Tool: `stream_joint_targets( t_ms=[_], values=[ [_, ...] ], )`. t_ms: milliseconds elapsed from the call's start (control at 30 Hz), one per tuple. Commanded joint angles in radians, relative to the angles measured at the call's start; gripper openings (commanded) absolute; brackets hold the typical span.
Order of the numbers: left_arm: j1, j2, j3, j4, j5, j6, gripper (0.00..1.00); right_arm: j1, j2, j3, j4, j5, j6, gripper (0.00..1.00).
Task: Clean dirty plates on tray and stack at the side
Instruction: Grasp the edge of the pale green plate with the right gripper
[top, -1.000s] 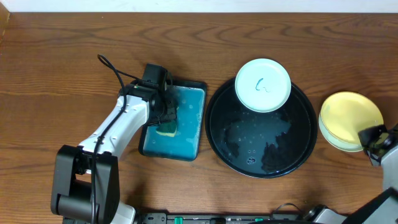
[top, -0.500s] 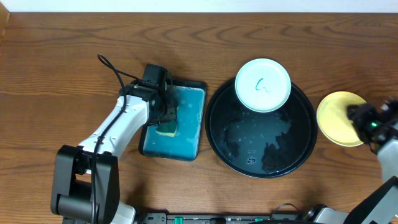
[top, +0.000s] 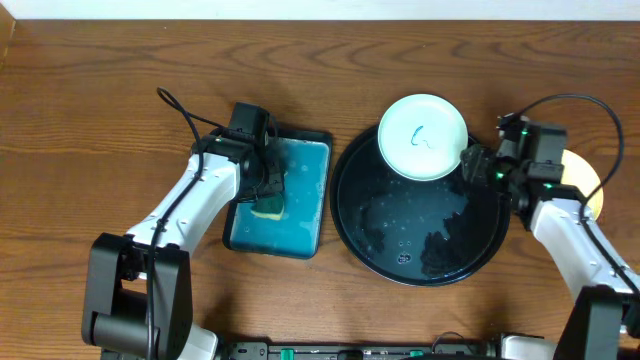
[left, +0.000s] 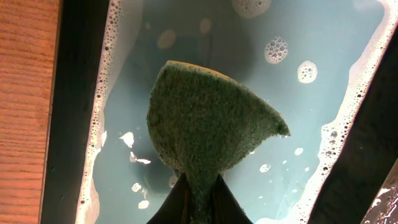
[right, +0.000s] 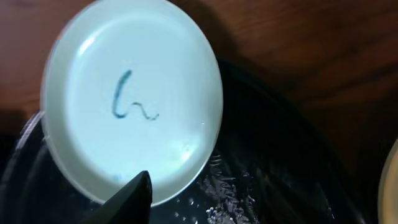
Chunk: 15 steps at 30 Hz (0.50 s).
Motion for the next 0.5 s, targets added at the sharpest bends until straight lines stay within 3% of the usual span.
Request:
stream_joint_targets(
  t_ms=[0,233,467],
  values=[
    [0.002,0.005,-0.008,-0.003,-0.004,0.021,0.07,0.039,0.099,0.011,0.031,0.118,0.102,0.50],
    [0.002,0.005,-0.008,-0.003,-0.004,0.021,0.07,0.070,0.238,0.011,0.171,0.083,0.201,0.45],
    [0.002,0.005,-0.008,0.000,-0.005,0.021,0.07,0.076,0.260,0.011,0.196,0.047,0.222,0.14]
  ],
)
